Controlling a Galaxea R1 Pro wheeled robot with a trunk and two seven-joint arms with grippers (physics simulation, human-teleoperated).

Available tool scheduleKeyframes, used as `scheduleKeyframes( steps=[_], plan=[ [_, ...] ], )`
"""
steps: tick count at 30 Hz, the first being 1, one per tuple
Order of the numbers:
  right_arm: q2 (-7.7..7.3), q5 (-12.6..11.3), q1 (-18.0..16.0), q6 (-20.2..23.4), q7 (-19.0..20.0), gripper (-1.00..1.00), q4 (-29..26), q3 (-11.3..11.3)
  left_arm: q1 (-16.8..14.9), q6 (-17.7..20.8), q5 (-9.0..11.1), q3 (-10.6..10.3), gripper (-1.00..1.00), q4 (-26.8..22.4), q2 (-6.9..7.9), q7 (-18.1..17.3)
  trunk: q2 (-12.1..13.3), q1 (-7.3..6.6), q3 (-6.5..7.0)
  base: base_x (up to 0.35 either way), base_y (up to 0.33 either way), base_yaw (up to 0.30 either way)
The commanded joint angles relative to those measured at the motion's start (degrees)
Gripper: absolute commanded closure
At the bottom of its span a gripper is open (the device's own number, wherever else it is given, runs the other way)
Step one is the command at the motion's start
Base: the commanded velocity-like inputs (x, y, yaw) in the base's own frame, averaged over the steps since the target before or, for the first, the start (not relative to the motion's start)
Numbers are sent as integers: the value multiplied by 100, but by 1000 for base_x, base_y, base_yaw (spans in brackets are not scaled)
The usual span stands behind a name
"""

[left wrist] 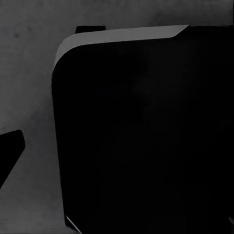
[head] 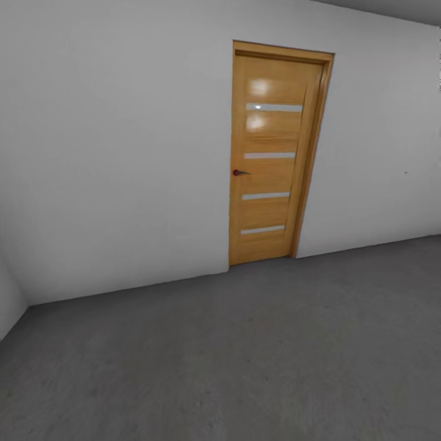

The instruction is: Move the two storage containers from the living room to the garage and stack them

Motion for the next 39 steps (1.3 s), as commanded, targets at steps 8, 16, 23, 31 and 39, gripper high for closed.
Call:
scheduleKeyframes(
  steps=[8,16,23,31,39],
  plan=[
    [5,-1,-5,6,2,-100,3,-1,-2,-12,-9,0,-100,-68,-27,-3,-2,2,-16,273,-250,-179],
    [7,-1,-5,7,8,-100,4,-1,-2,-12,-10,0,-100,-77,-64,-3,-2,2,-47,270,-253,-236],
    [12,-1,-5,7,9,-100,8,-1,-2,-12,-10,0,-100,-78,-84,-3,-2,2,-86,274,-245,-196],
    [14,-1,-5,7,9,-100,3,-1,-2,-12,-10,0,-100,-78,-95,-3,-2,2,-101,276,-240,-51],
    [16,-1,-5,7,5,-100,4,-1,-2,-12,-10,0,-100,-78,-94,-3,-2,2,-103,277,-240,-5]
  ],
)
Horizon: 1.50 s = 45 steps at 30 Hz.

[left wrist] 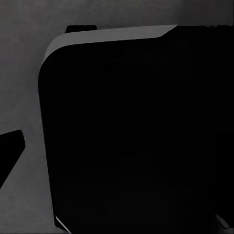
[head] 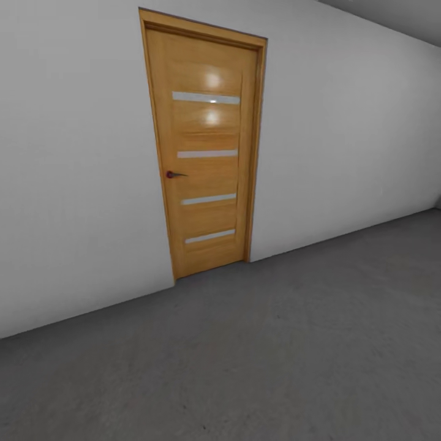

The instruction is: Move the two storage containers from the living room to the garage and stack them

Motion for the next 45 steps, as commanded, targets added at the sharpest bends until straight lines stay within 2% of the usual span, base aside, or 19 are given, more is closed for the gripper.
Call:
scheduleKeyframes(
  steps=[1,9,23,45],
  plan=[
    [0,-1,-2,-3,-1,-100,-1,-1,-3,-8,-4,0,-100,1,0,-3,-2,2,-6,277,-239,-1],
    [0,-1,-2,-1,-8,-100,-2,-1,-3,-8,-4,0,-100,1,0,-3,-2,2,-10,277,-239,16],
    [-7,-1,-2,-8,5,-100,-3,16,-3,-14,-4,0,-100,1,-2,-3,-2,2,-78,277,-238,134],
    [-5,-1,-2,-10,11,-100,6,28,-3,-26,-8,0,-100,4,-54,-3,-2,2,-84,277,-238,8]
  ],
)
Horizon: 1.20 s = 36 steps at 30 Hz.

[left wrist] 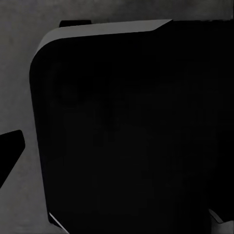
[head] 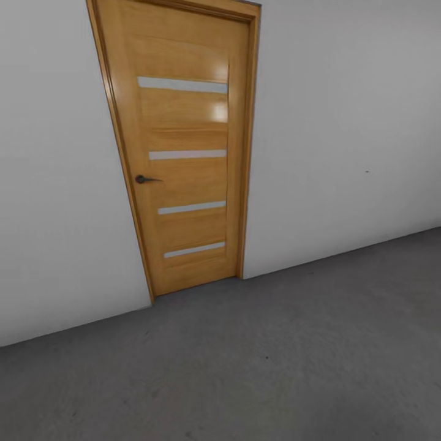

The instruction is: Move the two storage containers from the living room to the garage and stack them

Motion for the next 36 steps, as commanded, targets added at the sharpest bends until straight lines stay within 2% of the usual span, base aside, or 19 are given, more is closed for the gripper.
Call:
scheduleKeyframes(
  steps=[1,18,28,36],
  plan=[
    [1,1,-2,-3,4,-100,-1,5,-3,-10,-4,0,-100,3,0,-3,-2,2,-6,277,-238,0],
    [23,57,-2,-9,-2,-100,-1,35,-3,-18,-1,0,-100,0,-1,-3,-2,2,-6,282,-225,0],
    [69,8,-2,-3,-47,-100,-6,12,-3,-19,-1,0,-100,-1,-1,-3,-2,2,-6,296,-188,2],
    [93,4,-2,-2,-76,-100,-9,9,-3,-19,-1,0,-100,-1,-1,-3,-2,2,-17,297,-186,121]
  ],
)
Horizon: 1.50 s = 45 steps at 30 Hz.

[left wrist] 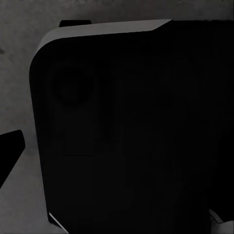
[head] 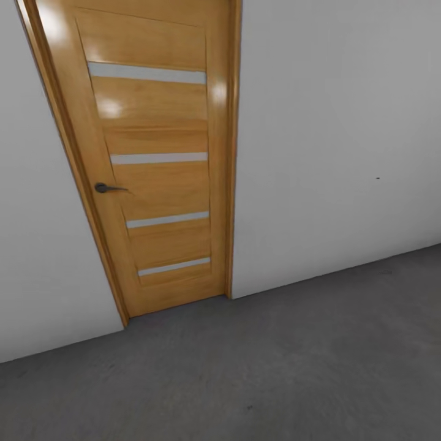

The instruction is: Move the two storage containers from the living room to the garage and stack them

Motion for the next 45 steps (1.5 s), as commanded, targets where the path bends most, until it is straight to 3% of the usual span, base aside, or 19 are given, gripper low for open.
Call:
scheduleKeyframes(
  steps=[1,22,45],
  plan=[
    [3,1,-1,2,-6,-100,-2,2,-4,-11,-4,0,-100,3,0,-3,-2,3,-8,297,-185,212],
    [4,-5,-1,5,-9,-100,-2,2,-4,-115,-11,0,-100,11,0,-3,-2,3,-80,297,-200,234],
    [9,-5,-1,-1,-9,-100,-2,2,-4,-122,-9,0,-100,11,-26,-3,-2,3,-116,288,-228,60]
  ],
)
